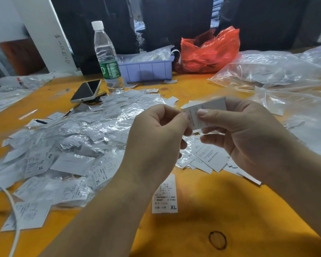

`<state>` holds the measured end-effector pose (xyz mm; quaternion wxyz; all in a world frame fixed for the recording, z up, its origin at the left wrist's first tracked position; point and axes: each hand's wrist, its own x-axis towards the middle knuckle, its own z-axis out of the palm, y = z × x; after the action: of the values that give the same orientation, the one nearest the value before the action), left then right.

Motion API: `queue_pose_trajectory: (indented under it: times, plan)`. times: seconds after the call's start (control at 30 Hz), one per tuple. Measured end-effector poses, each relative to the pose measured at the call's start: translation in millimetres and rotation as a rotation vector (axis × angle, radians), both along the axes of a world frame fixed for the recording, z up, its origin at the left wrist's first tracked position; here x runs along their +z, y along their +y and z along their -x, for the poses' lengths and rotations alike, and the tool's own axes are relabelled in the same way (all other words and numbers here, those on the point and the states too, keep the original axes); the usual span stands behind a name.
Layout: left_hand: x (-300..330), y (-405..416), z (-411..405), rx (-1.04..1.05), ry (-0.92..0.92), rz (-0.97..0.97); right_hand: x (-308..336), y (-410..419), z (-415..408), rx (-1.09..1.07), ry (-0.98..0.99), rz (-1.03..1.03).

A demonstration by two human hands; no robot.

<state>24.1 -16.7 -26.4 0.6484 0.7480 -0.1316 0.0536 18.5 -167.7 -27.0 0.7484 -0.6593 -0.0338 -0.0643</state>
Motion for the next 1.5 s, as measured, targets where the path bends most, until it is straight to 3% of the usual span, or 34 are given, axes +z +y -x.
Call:
queue_pose_trajectory:
  times: [0.17,0.63,0.87,1.1,1.4,1.5]
  plan:
    - [-0.6,1.8,-4.8,0.078,0.033,-0.005,3.5,-3.0,0.0,-0.023,-0.004,-0.025]
    - [-1.6,0.1,-1.5,-0.02,-0.055,-0.027,-0.9,1.7,1.6,0.024,0.019,-0.004]
    - [-1.8,3.2,-5.7,-0.091,0.048,0.029,2.6,1.4,2.8,0.116,0.067,0.047]
    - [-0.1,7.7,-13.2,0.0,0.114,0.081,13.9,-8.9,-1.8,0.022,0.14,0.0]
    - [1.4,7.2,-13.8,-0.061,0.125,-0.034,8.4,-11.1,-5.0,-0.018,0.059,0.192]
    - [-2.0,14.8,-21.7,0.103,0.065,-0.276,5.1,-12.9,-6.6,-0.108,0.004,0.531]
